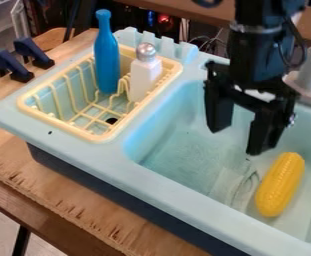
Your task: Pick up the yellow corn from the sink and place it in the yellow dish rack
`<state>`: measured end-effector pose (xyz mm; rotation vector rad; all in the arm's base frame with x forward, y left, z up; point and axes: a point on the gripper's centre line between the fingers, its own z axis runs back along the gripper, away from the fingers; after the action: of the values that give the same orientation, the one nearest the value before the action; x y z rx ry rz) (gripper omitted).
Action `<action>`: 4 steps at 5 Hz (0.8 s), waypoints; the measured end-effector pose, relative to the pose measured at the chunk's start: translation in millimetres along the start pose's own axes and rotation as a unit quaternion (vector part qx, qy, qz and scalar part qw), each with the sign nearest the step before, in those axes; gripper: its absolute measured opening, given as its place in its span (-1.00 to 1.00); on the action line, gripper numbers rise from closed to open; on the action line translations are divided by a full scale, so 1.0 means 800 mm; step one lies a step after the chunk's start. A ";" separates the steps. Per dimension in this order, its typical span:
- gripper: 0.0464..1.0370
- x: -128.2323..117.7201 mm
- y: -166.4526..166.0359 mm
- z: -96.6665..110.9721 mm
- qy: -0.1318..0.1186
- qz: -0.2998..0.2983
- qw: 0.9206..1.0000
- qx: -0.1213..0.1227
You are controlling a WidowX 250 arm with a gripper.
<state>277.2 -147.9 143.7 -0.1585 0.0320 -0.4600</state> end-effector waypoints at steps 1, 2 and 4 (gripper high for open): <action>0.93 0.020 -0.008 -0.016 -0.028 -0.010 1.000 -0.004; 0.93 0.028 -0.015 -0.021 -0.047 -0.010 0.999 -0.014; 0.93 0.013 -0.040 -0.040 -0.022 0.004 1.000 -0.021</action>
<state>270.7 -185.4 117.0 -0.2095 -0.0004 -0.4471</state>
